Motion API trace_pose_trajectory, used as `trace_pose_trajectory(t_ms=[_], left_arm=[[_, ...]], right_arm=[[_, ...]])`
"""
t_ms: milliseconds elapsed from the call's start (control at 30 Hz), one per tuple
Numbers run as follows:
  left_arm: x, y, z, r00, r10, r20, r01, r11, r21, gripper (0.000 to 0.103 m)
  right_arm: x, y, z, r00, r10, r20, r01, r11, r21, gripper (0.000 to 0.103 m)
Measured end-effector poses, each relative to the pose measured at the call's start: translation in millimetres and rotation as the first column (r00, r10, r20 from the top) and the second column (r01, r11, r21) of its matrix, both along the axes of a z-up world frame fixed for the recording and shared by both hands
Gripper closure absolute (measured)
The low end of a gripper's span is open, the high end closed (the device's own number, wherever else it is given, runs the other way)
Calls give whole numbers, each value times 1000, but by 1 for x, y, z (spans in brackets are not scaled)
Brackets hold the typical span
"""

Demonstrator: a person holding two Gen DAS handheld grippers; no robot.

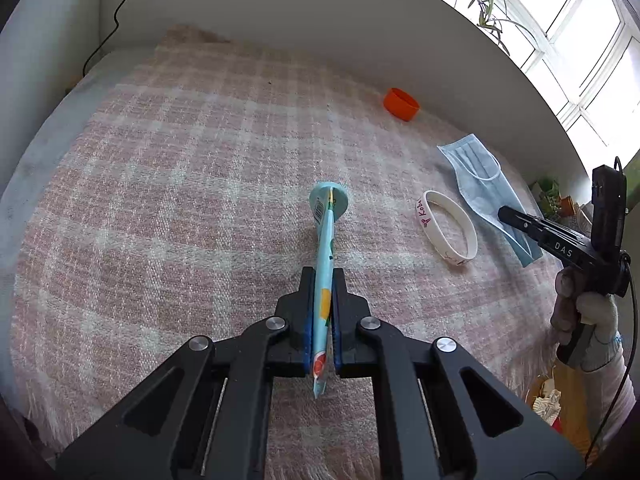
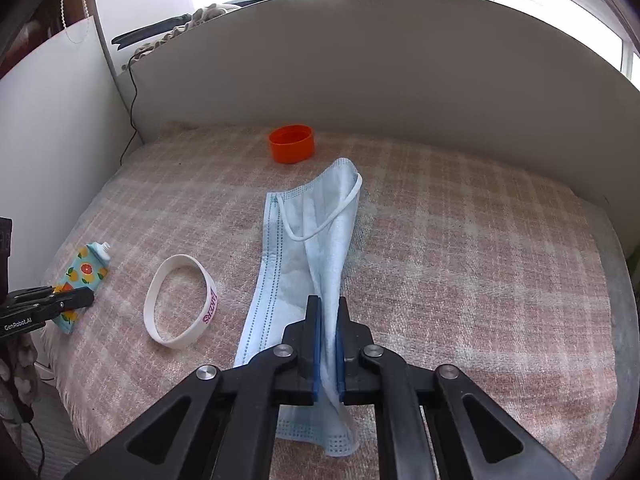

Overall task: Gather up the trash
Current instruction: 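Grasp the blue toothpaste tube with the left tool while the right tool grasps the face mask, then carry the tube and face mask down over the wastebasket with both tools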

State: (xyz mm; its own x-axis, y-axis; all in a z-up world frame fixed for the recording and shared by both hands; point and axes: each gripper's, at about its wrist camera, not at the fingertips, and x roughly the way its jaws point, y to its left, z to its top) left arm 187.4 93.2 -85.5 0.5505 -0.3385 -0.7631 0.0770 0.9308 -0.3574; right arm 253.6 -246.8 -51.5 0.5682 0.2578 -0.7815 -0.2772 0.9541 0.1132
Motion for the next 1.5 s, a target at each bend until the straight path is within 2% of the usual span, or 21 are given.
trace_pose_trajectory(t_ms=[133,300,400,533,600,767,867,1100,1333,1500], left_arm=[[-18,7,8,1000,11,28,-10,1000,-27,98],[-34,9,17,998,8,59,-7,1000,-23,98],[-30,3,13,999,-1,45,0,1000,13,98],[-16,3,4,999,47,3,-47,998,-39,98],[-13,5,2,998,55,6,-55,997,-50,98],[-18,-4,-1,998,48,39,-48,999,-6,98],[-29,-8,1,998,41,47,-39,998,-52,98],[-74,-12,16,995,46,88,-37,994,-101,98],[-120,-22,23,992,58,115,-48,995,-92,98],[-158,-24,10,990,90,107,-78,991,-109,98]], right_arm=[[-25,-1,15,999,20,49,-20,1000,16,100],[-58,-3,34,994,51,101,-54,998,30,100],[-77,-2,39,991,75,111,-79,996,37,100],[-96,4,45,987,101,124,-106,994,32,100],[-104,3,46,986,107,129,-112,993,31,100],[-116,-2,46,985,116,129,-120,993,23,100],[-129,-5,43,984,125,124,-128,992,15,100],[-157,0,33,982,151,109,-153,988,11,100],[-189,10,23,979,180,95,-183,983,20,100],[-213,17,13,977,197,76,-201,978,48,100]])
